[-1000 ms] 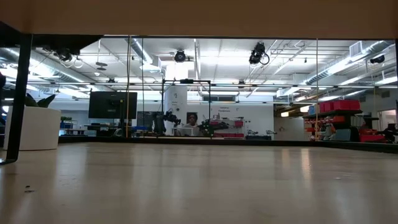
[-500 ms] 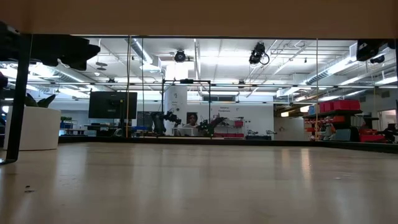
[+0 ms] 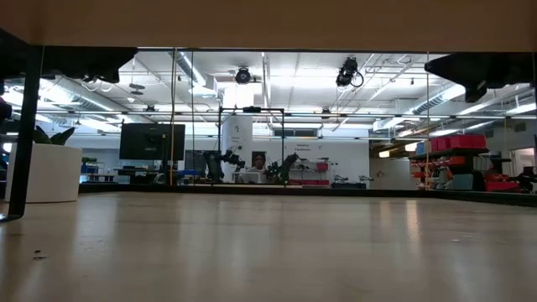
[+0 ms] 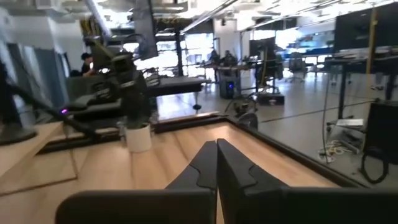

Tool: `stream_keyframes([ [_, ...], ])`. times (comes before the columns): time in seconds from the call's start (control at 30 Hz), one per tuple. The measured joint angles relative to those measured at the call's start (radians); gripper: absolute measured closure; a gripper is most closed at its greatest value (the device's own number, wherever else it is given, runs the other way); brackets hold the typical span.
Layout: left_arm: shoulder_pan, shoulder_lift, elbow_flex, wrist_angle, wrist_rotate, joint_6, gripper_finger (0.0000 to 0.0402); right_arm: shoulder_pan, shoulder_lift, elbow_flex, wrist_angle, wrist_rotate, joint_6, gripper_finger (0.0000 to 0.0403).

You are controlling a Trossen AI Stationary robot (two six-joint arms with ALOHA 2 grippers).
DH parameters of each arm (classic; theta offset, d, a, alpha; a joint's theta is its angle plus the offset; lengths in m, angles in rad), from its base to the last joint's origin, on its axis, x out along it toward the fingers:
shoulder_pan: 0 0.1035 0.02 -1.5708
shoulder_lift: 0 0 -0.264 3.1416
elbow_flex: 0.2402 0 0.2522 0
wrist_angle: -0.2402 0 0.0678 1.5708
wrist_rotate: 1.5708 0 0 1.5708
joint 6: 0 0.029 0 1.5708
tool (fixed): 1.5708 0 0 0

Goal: Pick & Place candle stick holders
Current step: Return to Home Position

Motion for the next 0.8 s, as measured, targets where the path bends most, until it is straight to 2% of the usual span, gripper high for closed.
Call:
stream_keyframes([
  [0.13, 0.011, 0.0, 0.0, -0.024, 0.038, -0.007, 0.0232, -0.152, 0.0, 0.0, -0.008, -0.171, 0.047, 0.0401],
  [0.4, 0.011, 0.0, 0.0, -0.092, 0.007, -0.021, 0.0232, -0.389, 0.001, 0.0, -0.077, -0.426, 0.125, 0.0401],
  [0.53, 0.011, 0.0, -0.001, -0.109, -0.108, -0.03, 0.0232, -0.43, 0.004, 0.0, -0.082, -0.504, 0.126, 0.0401],
  [0.63, 0.01, 0.005, -0.001, -0.11, -0.109, -0.028, 0.0232, -0.434, 0.009, 0.0, -0.092, -0.573, 0.061, 0.0401],
  [0.8, 0.01, 0.007, -0.001, -0.107, -0.112, -0.029, 0.0232, -0.434, 0.069, 0.0, -0.093, -0.593, 0.075, 0.0401],
])
